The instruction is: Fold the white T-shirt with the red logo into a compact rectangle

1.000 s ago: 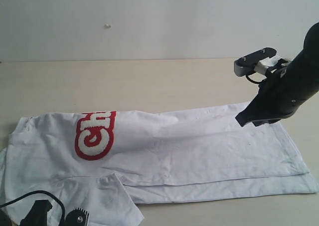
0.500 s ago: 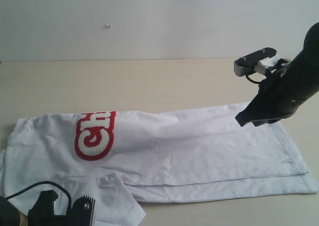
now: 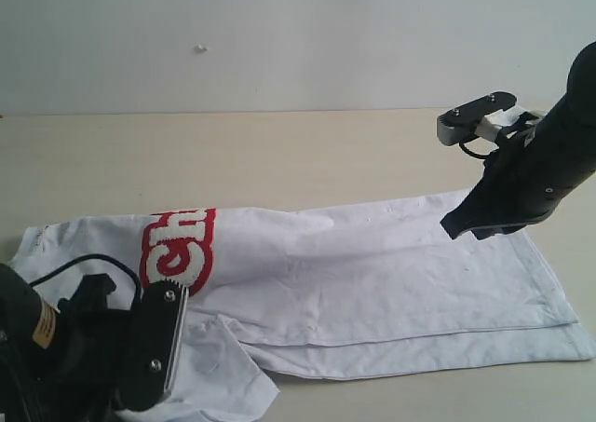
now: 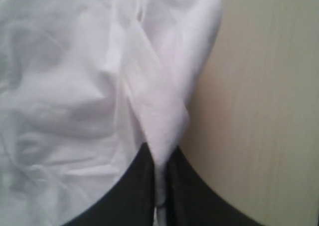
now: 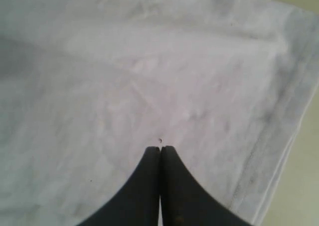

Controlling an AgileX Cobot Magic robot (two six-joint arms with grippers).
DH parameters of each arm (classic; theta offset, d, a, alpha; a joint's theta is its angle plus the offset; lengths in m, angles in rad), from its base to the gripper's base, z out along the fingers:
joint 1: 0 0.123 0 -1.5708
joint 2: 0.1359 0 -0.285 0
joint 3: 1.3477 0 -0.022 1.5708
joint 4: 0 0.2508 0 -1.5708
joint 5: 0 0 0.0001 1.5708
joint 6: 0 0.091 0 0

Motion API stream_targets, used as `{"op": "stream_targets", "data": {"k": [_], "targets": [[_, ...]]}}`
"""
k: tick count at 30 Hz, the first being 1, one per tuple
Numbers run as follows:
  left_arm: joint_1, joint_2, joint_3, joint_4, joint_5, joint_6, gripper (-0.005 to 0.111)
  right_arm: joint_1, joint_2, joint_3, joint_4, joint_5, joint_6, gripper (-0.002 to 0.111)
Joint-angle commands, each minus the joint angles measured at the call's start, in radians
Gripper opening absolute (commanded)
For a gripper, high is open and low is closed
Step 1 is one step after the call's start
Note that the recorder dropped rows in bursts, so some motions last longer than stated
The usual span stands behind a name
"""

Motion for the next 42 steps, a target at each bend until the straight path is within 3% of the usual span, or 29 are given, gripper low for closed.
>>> {"op": "stream_targets", "data": {"k": [1,16,26,29,35,37,42], "targets": [[0.080,-0.009,-0.038,0.048,0.011,0.000,0.000,-0.007,-0.012,0.000,0.003,0.002,-0.006,0.000],[0.277,0.104,-0.203,0.052,-0.165,0.240,0.000,-0.007,-0.010,0.000,0.003,0.002,0.000,0.000],[0.287,0.314,-0.356,0.056,-0.253,0.251,0.000,-0.007,-0.011,0.000,0.027,0.004,0.000,0.000],[0.287,0.348,-0.364,0.053,-0.312,0.243,0.010,-0.007,-0.011,0.000,0.030,0.002,0.000,0.000],[0.290,0.363,-0.368,0.053,-0.442,0.220,0.057,-0.007,-0.011,0.000,0.037,-0.014,0.000,0.000],[0.295,0.359,-0.368,0.053,-0.487,0.183,0.062,-0.007,-0.011,0.000,0.037,-0.014,0.000,0.000],[0.295,0.352,-0.368,0.053,-0.462,0.118,0.056,-0.007,-0.011,0.000,0.037,-0.012,0.000,0.000]]}}
